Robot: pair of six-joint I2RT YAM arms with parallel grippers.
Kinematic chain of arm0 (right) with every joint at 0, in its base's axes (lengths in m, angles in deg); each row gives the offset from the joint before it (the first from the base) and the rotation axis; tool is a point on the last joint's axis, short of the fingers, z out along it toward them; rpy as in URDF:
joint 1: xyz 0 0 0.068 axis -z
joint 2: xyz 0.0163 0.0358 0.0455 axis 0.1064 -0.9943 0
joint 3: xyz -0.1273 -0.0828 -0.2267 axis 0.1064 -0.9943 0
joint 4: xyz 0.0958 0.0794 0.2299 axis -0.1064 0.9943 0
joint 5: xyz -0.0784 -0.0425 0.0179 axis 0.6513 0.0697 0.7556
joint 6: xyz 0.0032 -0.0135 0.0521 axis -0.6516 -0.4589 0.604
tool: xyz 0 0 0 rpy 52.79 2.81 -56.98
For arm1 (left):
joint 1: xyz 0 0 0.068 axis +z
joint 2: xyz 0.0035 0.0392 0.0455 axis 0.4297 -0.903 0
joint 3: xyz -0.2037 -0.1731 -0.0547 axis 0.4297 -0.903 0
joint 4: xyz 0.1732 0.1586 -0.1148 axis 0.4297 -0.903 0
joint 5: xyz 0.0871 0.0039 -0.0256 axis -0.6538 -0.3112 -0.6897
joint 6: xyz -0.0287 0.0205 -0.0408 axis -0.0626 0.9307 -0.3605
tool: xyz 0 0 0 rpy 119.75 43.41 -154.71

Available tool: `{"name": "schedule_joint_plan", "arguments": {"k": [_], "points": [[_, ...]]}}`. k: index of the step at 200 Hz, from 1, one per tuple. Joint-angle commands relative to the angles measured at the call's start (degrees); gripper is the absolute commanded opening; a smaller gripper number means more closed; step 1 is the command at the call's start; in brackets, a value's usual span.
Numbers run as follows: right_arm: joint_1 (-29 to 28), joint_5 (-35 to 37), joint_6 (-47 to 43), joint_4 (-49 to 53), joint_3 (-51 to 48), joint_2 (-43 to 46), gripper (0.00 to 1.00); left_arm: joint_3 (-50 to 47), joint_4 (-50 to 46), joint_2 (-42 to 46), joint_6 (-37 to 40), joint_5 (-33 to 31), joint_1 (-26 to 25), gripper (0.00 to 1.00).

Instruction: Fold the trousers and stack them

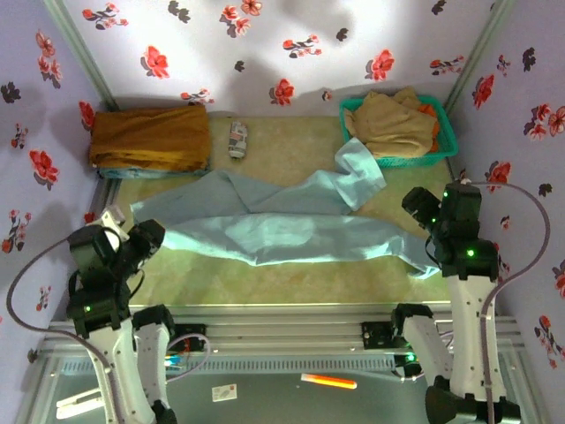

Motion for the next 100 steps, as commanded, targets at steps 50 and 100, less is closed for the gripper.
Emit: {"name": "schedule_joint_plan", "arguments": {"k": [50,100], "points": [[-10.0,-8.7,5.3,-12.7,-5.5,-12.2,0.84,4.6,9.6,-5.8,-5.7,9.9,0.3,0.28],[-23.9,-7.3,10.4,-25.5,-11.4,-27.3,0.81,-6.6,27.4,-19.3,-11.5,-3.8,-16.3,0.23]]}}
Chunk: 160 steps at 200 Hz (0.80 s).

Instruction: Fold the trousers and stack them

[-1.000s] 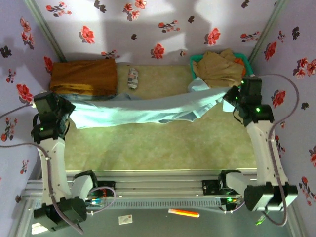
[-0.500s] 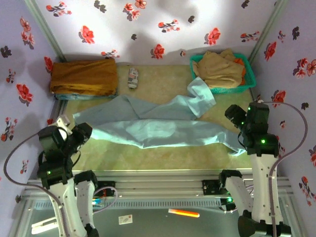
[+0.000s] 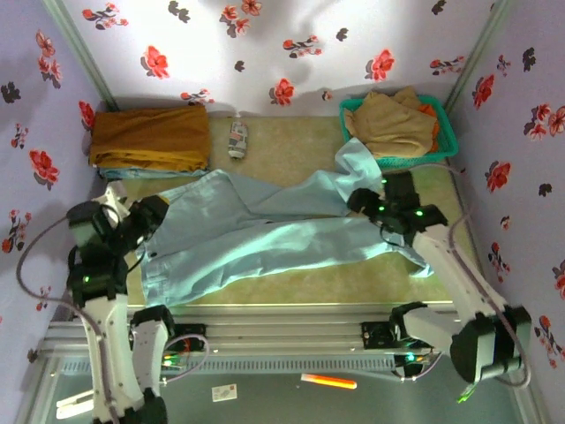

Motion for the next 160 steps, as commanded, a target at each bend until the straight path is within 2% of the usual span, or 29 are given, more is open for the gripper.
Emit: {"name": "schedule_joint_plan", "arguments": {"k": [1,20,42,72,104,137,160], "points": [[-2.3,0.0,4.1,-7.9,-3.2,-5.3,0.81,-3.5,9.1,-6.5,-2.2,-9.8,-11.3,0.23],[-3.1,-1.6,5.6,-11.7,-5.9,-10.1,0.79,-4.7,16.7,-16.5,-2.7,-17.3,-22.7,0.24],[-3.8,-1.4,8.1,-14.0,-9.5,-13.9,0.77,-6.6,27.6,-28.1,-4.7,-20.8,-28.5,0.22],[-4.9,-1.2,12.6,-14.6,-17.6,-11.7,0.78,-9.7,33.7,-36.2,-5.2,-22.6,-29.9,0.25],[-5.4,-1.1,16.1,-6.0,-24.4,-0.2,0.81,-19.1,39.7,-37.6,-7.5,-23.3,-29.8,0.26],[-4.4,4.4,14.6,8.2,-21.0,8.2,0.86,-27.8,43.3,-38.5,-8.8,-24.0,-29.9,0.27],[2.1,5.0,9.0,14.5,-13.3,6.7,0.86,-32.5,43.9,-39.1,-9.4,-23.1,-29.9,0.27]]}}
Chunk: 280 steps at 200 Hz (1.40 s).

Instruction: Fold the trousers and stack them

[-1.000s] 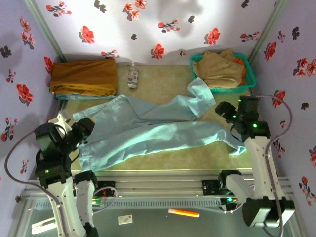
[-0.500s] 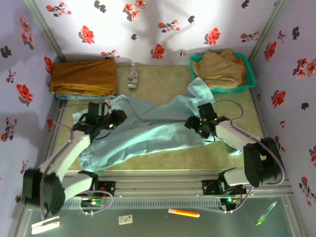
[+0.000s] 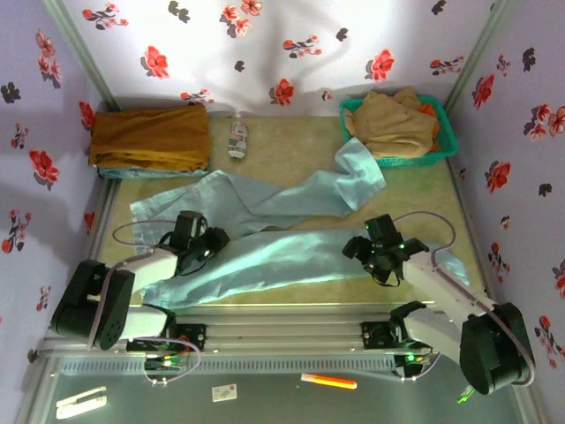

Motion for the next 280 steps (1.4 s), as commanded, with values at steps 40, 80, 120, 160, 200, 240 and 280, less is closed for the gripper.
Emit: {"name": "schedule_joint_plan", "arguments": {"k": [40,80,120,160,200,240,280], "points": [[15.3,3.4,-10.5,3.9,23.3,-12.1,0.84,-6.7,-7.9,2.0,-2.6,0.7,0.1,0.27],[19.9,0.8,-10.3,-5.2,36.0,-31.8,0.75,-1.4,-26.5,17.4,3.7,1.5,11.9,0.32],[21.0,-0.3,-15.1,-8.9,44.2,-43.9,0.75,4.7,-31.1,18.1,9.7,8.0,27.3,0.35],[20.9,-1.6,-17.5,-9.9,46.3,-51.5,0.74,7.5,-22.6,10.8,5.9,14.4,30.4,0.30],[20.5,-1.8,-16.5,-8.8,47.0,-56.1,0.31,7.9,-22.4,10.5,5.7,14.4,30.3,0.29],[20.6,-0.2,-16.0,-10.1,41.9,-51.6,0.00,7.8,-23.9,13.9,5.2,13.8,30.3,0.29],[20.6,-0.7,-12.7,-14.6,30.1,-40.8,0.00,10.4,-23.9,14.7,4.8,12.8,29.0,0.29]]}}
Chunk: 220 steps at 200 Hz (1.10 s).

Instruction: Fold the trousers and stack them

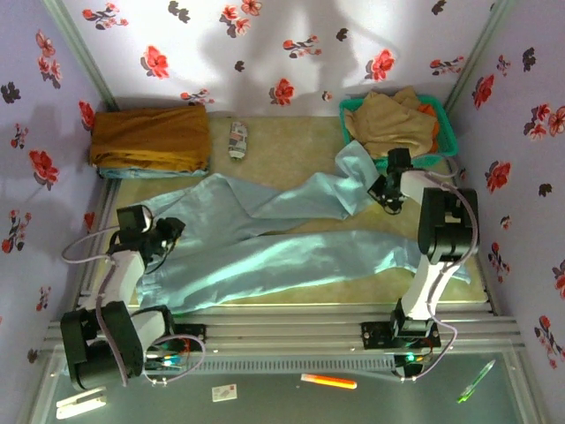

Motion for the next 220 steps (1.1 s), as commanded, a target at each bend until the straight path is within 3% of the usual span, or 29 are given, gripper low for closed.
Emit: {"name": "schedule_joint_plan", "arguments": {"k": [1,24,67,81,111,130,152,180,213,220], "points": [[-0.5,-0.1,2.7,-2.3,-6.3,7.6,0.00,3.0,-0.2,0.5,-1.1,0.1,-1.3,0.29],[-2.8,2.6,3.0,-0.4,-10.4,13.8,0.00,4.5,1.7,-1.5,-2.2,-0.9,-4.2,0.28],[-2.0,11.2,5.1,5.5,-20.8,34.3,0.00,6.8,6.0,-6.8,-3.9,-3.5,-9.6,0.27],[1.3,14.1,4.8,7.7,-24.0,40.7,0.00,7.8,7.4,-8.8,-4.2,-4.4,-11.6,0.28],[13.9,13.6,3.6,10.9,-26.3,49.3,0.00,9.8,9.6,-14.2,-4.3,-5.4,-15.2,0.28],[21.6,9.8,3.7,9.9,-25.5,49.7,0.00,10.9,10.4,-17.3,-3.9,-5.1,-16.6,0.28],[25.2,8.0,4.0,7.0,-22.9,44.2,0.00,12.5,10.3,-20.1,-2.7,-4.7,-18.2,0.28],[26.3,4.0,4.5,4.2,-18.9,34.8,0.00,14.1,10.2,-22.8,-2.0,-4.4,-18.7,0.28],[25.9,1.9,5.3,3.4,-20.1,36.2,0.00,16.6,8.9,-26.7,-0.4,-7.5,-18.4,0.31],[25.9,1.6,5.1,4.8,-20.2,36.8,0.07,16.6,9.4,-27.6,-0.9,-8.0,-18.3,0.32]]}}
